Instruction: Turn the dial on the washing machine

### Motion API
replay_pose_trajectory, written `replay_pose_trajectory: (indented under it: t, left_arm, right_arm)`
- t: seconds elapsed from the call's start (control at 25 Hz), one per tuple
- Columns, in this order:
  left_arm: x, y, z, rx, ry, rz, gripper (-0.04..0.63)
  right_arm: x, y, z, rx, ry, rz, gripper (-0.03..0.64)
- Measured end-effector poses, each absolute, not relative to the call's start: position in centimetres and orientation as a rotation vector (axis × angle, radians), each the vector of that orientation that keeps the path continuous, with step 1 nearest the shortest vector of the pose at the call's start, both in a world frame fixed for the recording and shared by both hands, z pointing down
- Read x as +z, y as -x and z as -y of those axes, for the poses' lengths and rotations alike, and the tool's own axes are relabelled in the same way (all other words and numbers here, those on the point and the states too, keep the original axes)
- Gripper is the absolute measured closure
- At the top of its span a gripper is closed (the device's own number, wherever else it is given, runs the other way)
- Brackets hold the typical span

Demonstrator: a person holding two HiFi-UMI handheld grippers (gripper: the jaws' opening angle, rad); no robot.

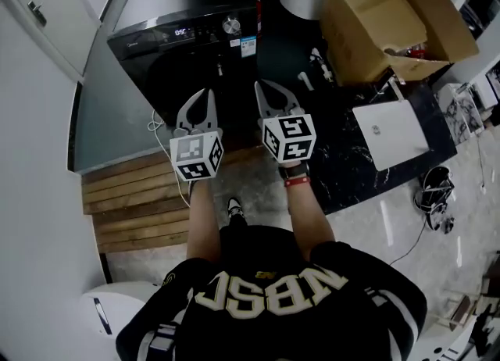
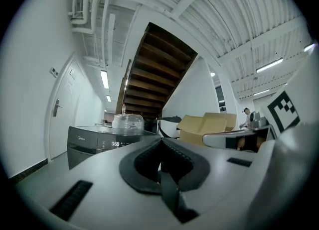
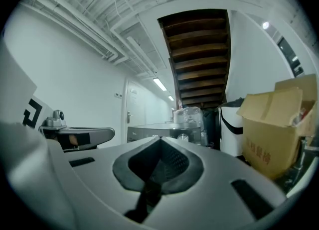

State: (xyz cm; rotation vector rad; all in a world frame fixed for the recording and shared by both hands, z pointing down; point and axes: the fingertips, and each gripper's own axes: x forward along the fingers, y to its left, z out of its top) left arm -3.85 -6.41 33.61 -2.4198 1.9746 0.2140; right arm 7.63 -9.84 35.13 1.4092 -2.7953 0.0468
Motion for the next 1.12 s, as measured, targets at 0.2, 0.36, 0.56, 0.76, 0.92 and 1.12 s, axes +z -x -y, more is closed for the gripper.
replay_pose_trajectory:
  t: [0.2,0.36,0.56,0.76,0.92,1.12]
  left_arm:
    - [33.6,7.5,11.3,0.197,2.425,-1.963,0.583]
    - [33.8,9.8,14.7,0.210,2.445,-1.948,0.583]
    - [34.9,11.1,17.6,0.213,2.503,-1.907,0.583]
    - [36.0,11.5,19.8,0.215,2.558,-1.891,0.582]
    - [36.3,11.6,21.7,0.216,2.570,-1.888,0.583]
    - [36.7,11.8,23.8,0.195,2.578,-1.896,0.582]
  right_arm:
    - [35.8,-3.8,14.9,0.046,-1.410,2.764,0.611]
    - [36.1,-1.1,18.4,0.034,-1.422,2.751,0.611]
    - [37.3,0.9,21.5,0.031,-1.457,2.710,0.611]
    - [37.8,1.3,23.9,0.017,-1.470,2.667,0.609]
    - [38.0,1.3,25.9,-0.002,-1.469,2.657,0.609]
    - [38.3,1.9,28.2,-0.062,-1.416,2.639,0.594]
